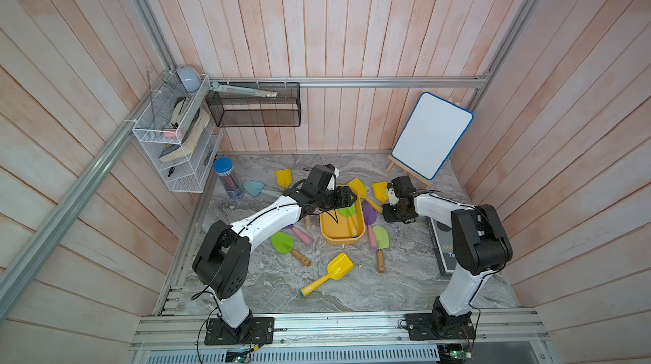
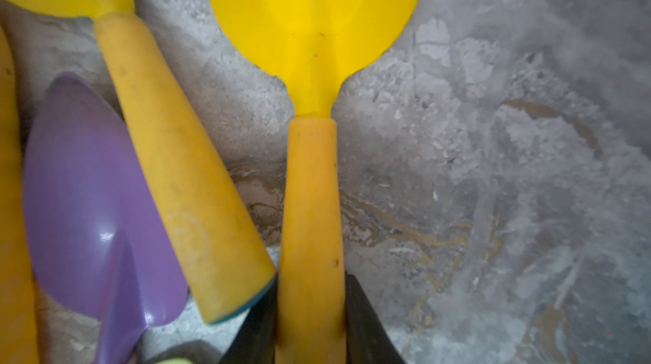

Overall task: Put the shovel into the storage box
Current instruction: Pick up the shovel from the center of the board, then place the shovel in the storage box.

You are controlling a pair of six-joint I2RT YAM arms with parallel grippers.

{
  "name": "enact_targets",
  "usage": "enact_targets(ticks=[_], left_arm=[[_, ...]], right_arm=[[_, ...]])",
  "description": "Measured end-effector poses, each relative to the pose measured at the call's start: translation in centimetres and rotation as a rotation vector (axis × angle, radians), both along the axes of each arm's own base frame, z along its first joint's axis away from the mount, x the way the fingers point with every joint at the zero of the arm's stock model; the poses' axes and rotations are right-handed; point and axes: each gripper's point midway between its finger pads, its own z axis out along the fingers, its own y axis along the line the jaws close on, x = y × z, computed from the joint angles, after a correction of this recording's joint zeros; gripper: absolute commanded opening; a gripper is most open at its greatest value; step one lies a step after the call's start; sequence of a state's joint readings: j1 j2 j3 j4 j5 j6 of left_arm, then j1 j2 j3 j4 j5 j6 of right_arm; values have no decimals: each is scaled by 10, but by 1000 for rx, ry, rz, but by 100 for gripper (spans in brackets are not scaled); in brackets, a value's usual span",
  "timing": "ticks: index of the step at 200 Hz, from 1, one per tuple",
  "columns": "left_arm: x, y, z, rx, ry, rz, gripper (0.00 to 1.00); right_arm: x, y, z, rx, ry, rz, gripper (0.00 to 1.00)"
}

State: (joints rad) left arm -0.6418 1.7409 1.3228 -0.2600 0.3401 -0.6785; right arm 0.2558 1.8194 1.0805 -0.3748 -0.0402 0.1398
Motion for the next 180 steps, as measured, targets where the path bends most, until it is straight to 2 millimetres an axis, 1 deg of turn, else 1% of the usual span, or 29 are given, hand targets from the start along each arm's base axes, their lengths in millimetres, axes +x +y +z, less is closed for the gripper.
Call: enact_targets(ticks=[28,50,67,100,121,133,141,162,180], left_arm=[[1,-1,2,-8,-7,-3,72],[0,-4,4,-20,-11,-12,72],[-1,-6,6,-30,-14,-23,72],[-4,-11,8,-48,-19,-44,72],[-6,-14,9,-56,-22,-55,72],[-7,-16,10,-62,-27,-61,72],[-8,-17,11,-65,-29,-66,72],[-10,-23,8,-63,-26,-87,71],[-9,-33,4,-56,-29,-108,69]], right_arm=[[0,-1,0,-11,-2,-3,0],[-4,-5,3,-26,3,-13,0],[-9,-8,10,-32,-4,-23,0],[-17,-12,37,-21,-59,-41,0],[-20,-10,54,-4,-96,-44,0],[-25,-4,60,2,-107,-30,0],[-29,4,64,8,-113,-13,0],[-44,31,71,27,-118,47,0],[-56,53,78,54,-125,89,0]])
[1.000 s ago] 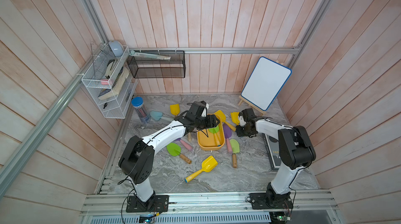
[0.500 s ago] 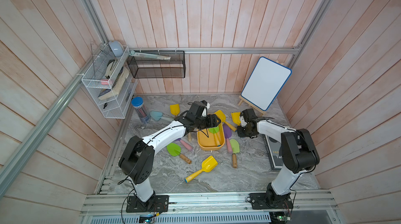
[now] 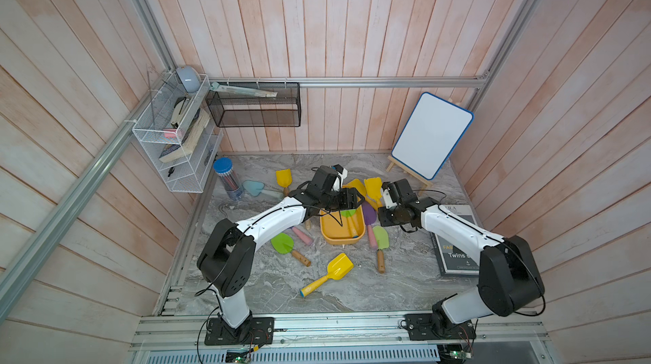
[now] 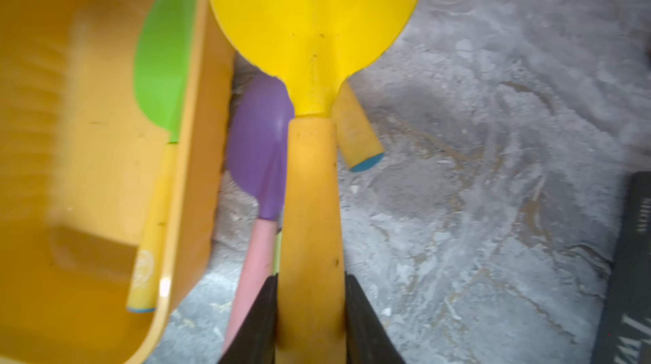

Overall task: Put the shovel into the storage box
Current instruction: Place the shovel in the storage box.

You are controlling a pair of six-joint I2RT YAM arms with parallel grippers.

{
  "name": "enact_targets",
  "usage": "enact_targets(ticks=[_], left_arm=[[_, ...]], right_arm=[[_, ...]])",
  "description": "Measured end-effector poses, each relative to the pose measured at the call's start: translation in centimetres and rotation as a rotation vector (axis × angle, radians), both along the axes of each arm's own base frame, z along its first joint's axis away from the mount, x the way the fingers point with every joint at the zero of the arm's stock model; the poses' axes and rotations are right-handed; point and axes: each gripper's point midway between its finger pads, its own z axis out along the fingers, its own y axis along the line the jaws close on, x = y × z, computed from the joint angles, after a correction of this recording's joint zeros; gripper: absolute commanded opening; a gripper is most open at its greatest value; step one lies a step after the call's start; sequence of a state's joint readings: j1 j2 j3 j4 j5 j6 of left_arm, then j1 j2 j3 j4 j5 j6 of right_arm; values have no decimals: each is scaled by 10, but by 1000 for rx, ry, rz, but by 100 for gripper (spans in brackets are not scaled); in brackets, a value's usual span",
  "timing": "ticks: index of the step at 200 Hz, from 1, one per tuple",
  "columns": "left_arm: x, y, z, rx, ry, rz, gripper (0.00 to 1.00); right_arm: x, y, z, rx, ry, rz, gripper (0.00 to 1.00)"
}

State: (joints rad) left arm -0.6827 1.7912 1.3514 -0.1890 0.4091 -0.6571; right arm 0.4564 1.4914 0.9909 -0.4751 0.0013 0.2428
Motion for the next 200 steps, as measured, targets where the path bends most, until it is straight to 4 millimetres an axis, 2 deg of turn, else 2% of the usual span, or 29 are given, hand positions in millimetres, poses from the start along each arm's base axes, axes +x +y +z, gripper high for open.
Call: enact_targets(ticks=[32,74,123,153,200], left_arm=[[1,-10,-8,28,-5,-4,65],[10,-3,-16,77,-16,52,60],[21,-1,-20,93,-40,95,57],[28,-5,-22,86,-55,105,49],[39,-6,-19,87,-82,137,30]], right_arm=[[-12,22,15,48,-23,23,0],[-18,26,27,81,-36,5,0],[-24,34,30,100,-30,11,0],[-28,39,30,111,-19,24,0],[-30,42,30,117,-14,32,0]])
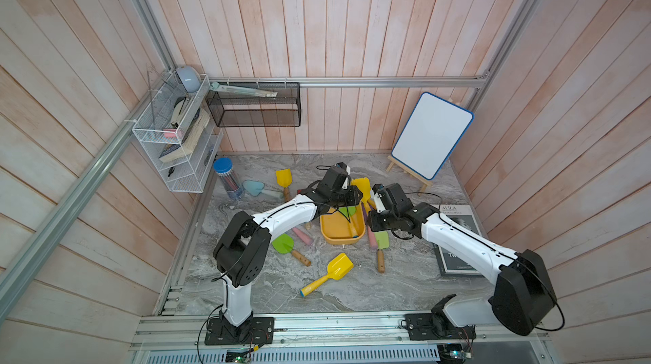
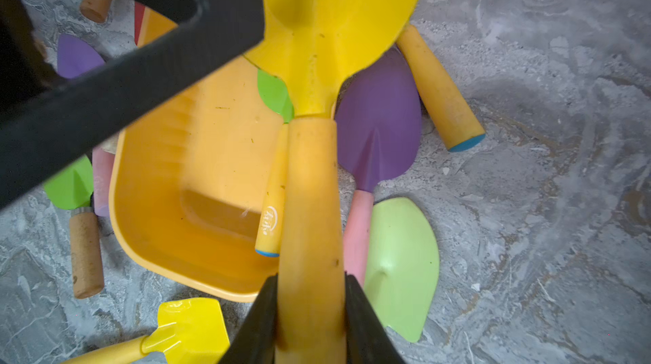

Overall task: Put the shovel into the storage box
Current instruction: Place the shovel in the storage box.

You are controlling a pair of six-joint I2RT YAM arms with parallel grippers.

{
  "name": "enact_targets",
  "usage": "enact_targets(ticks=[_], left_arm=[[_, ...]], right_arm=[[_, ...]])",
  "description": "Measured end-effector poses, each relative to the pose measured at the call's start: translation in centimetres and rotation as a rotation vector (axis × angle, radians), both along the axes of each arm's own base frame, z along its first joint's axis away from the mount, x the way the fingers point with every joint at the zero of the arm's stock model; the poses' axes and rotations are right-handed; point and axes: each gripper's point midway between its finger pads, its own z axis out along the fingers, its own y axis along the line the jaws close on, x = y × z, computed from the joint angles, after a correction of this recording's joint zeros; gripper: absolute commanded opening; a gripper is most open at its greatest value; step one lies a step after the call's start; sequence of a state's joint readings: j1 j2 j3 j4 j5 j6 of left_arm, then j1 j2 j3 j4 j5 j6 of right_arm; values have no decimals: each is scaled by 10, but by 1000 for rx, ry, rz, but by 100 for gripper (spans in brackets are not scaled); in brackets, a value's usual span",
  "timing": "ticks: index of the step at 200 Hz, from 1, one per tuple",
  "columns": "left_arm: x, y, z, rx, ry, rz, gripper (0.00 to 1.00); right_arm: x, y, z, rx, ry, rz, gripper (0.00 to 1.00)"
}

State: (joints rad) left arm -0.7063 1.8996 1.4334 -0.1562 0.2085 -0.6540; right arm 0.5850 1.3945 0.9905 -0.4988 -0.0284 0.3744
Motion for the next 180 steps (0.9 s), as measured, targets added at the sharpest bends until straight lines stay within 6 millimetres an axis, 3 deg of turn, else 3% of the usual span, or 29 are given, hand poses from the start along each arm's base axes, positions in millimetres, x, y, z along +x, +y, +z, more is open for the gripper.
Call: enact_targets(ticks=[87,122,150,167,180], left_arm=[[11,3,-5,25,-12,45,16],[13,4,-6,21,4,71,0],[16,3,0,10,8,95,0],[16,4,-1,15,14,99,0],[16,4,-1,15,14,100,0]], right_arm=[[-2,2,2,17,6,-4,0],[-3,4,2,23,10,-6,0],[0,5,4,34,0,-19,0],[-1,5,4,35,3,-20,27],[-1,5,4,37,4,-20,40]])
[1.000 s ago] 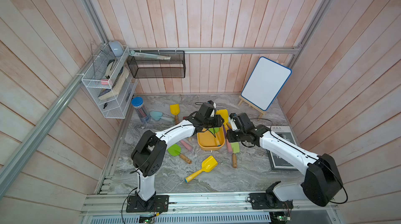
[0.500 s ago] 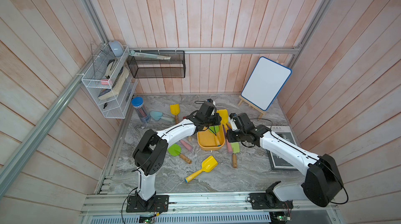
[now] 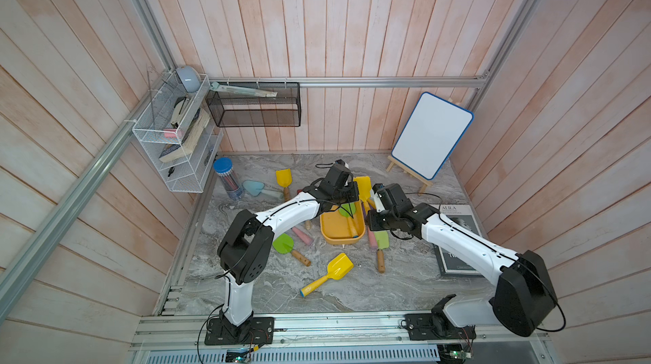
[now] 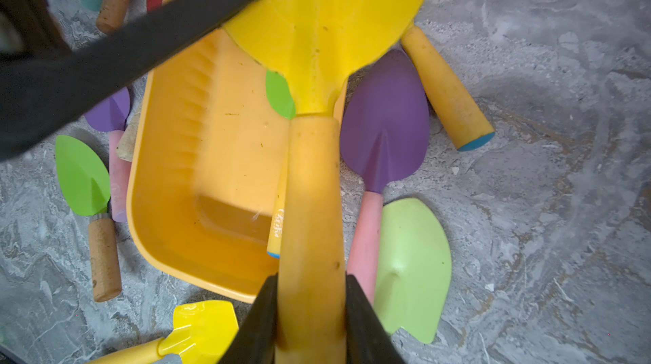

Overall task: Put the shovel into the storage box
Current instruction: Place the shovel in the storage box.

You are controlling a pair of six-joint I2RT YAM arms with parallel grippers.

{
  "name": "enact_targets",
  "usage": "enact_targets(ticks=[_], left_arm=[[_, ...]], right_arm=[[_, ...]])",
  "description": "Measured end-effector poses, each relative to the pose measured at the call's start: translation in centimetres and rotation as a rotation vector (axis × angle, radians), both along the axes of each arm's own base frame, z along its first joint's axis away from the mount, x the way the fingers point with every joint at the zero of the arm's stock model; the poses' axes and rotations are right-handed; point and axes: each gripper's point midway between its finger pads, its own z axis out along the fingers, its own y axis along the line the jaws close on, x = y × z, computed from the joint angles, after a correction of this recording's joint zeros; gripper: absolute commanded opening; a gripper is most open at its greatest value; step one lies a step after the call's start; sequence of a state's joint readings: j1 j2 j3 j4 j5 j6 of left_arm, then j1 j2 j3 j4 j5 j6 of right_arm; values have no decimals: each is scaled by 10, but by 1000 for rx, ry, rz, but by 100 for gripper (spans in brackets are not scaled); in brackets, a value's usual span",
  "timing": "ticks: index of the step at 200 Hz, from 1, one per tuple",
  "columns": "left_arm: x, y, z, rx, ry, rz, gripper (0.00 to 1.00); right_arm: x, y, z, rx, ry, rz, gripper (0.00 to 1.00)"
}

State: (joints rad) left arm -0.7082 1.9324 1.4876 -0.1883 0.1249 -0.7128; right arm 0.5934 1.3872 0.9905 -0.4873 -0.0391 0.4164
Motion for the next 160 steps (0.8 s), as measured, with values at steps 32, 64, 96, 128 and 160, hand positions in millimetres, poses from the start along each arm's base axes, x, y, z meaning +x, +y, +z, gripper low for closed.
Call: enact_targets(ticks=[32,64,96,128,160], left_arm=[[0,5,-5,44,-9,-9,0],[1,14,-11,88,-11,-10,0],[5,28,-13,113,-16,-5,0],[9,48,-14,132,-17,11,0],[9,61,-26,158,-1,11,0]], right_arm=[[-3,1,5,11,-4,17,60],[-6,-1,19,27,-38,23,62],[-9,-4,34,43,-72,20,62],[-11,-6,41,51,-90,16,62],[-12,-9,39,47,-85,12,61]])
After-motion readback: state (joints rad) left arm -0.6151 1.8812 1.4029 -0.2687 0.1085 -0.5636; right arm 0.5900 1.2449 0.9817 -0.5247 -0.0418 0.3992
